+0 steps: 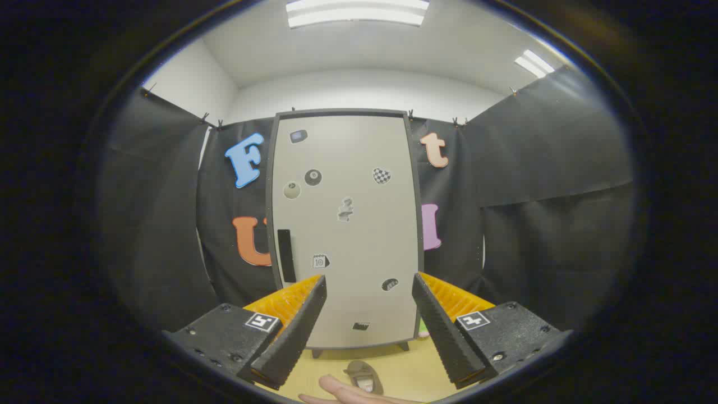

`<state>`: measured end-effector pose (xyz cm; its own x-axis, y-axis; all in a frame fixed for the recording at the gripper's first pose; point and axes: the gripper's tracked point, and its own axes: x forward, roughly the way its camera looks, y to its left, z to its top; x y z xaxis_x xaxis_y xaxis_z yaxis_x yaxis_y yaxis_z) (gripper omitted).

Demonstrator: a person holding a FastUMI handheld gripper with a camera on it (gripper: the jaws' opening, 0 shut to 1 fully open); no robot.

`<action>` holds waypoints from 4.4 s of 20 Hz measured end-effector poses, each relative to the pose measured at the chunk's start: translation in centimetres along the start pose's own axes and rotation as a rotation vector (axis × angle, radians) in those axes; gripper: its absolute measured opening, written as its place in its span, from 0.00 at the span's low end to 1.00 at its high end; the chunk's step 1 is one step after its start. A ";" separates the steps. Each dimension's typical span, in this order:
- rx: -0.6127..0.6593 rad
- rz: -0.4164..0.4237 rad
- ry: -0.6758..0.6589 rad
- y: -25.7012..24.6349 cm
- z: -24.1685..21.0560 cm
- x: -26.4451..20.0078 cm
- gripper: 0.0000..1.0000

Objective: Open the shoe cabinet door, grab the shoes and put them into the shoe cabinet, then close the shoe cabinet door.

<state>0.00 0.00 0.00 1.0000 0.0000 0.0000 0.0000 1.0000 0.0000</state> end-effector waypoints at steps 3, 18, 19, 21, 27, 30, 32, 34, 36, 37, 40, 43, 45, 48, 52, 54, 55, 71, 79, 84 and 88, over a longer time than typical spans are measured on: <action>0.006 0.017 0.016 0.5 -0.5 0.3 1.00; 0.050 0.139 0.031 3.2 -1.1 2.3 1.00; 0.057 0.139 0.039 3.4 -1.2 2.8 1.00; 0.063 0.151 0.048 4.3 -1.3 4.3 0.99; 0.014 0.204 0.055 9.0 -1.2 9.6 0.99; 0.007 0.298 0.082 13.1 -1.4 11.7 0.99; -0.005 0.363 0.119 15.8 -2.4 12.7 0.99; -0.021 0.360 0.136 17.0 -3.0 14.3 0.99; -0.007 0.396 0.165 19.0 -4.1 15.6 0.99; 0.003 0.414 0.162 19.6 -4.1 16.3 0.98; 0.002 0.389 0.115 19.7 -3.9 19.2 0.97; 0.041 0.355 0.035 19.7 -2.6 22.3 0.92; 0.020 0.272 0.066 18.3 -3.3 24.2 0.89; 0.006 0.227 0.132 17.8 -4.1 24.7 0.77; 0.023 0.319 0.187 18.4 -4.7 24.2 0.43; 0.018 0.346 0.195 18.4 -4.8 23.7 0.33; 0.017 0.355 0.202 18.2 -4.8 23.4 0.33; -0.030 0.580 0.287 14.9 -4.7 18.7 0.33; -0.006 0.688 0.295 12.1 -4.4 16.2 0.33; -0.021 0.677 0.265 9.7 -4.1 15.1 0.33; -0.043 0.637 0.253 7.7 -3.8 14.2 0.32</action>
<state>14.16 7.65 -3.81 0.7741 0.5831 -0.2463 -0.5936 0.8039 0.0376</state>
